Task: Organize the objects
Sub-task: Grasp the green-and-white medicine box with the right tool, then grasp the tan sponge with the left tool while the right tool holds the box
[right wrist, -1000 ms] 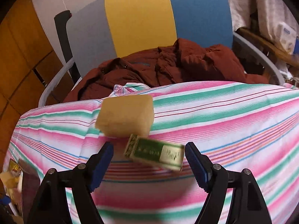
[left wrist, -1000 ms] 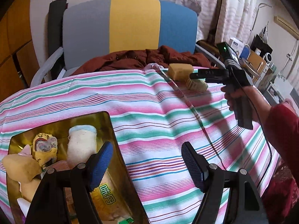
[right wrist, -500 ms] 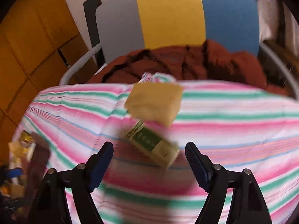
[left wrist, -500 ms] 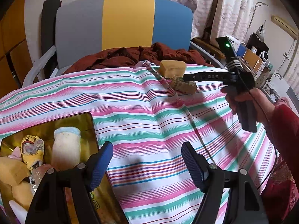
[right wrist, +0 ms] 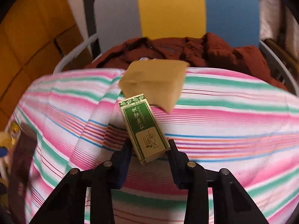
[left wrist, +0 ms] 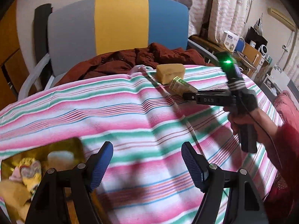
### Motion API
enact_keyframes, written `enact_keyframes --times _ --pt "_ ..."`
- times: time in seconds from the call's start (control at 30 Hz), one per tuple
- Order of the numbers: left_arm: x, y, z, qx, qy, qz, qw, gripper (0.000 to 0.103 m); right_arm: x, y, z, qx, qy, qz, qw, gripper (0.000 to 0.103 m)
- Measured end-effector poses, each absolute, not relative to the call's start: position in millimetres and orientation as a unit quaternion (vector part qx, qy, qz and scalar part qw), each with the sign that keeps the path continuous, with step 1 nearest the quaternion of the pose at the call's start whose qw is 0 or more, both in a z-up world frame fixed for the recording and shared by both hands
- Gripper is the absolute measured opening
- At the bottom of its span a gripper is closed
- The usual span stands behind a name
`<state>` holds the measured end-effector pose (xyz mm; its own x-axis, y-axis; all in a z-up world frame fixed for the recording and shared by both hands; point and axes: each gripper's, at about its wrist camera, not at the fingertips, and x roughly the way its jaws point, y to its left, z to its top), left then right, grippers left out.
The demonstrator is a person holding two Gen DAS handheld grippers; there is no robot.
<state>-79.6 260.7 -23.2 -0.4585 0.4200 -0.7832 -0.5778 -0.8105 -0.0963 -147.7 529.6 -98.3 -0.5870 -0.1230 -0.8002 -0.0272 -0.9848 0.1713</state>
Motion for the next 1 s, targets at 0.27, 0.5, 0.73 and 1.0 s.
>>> enact_keyframes --times 0.27,0.5,0.73,1.0 --pt "-121 316 -26 -0.406 0.121 0.848 0.319 0.077 -103 569 -100 0.418 -0.113 -0.895 -0.111 0.037" --pt "-169 376 -30 -0.377 0.186 0.847 0.325 0.077 -87 591 -110 0.395 -0.150 -0.892 -0.160 0.036" --pt "-197 428 -33 -0.346 0.262 0.822 0.369 0.077 -89 591 -113 0.393 -0.151 -0.892 -0.164 0.036" --pt "-206 459 -49 -0.343 0.307 0.786 0.413 0.077 -92 595 -115 0.392 -0.155 -0.892 -0.163 0.036"
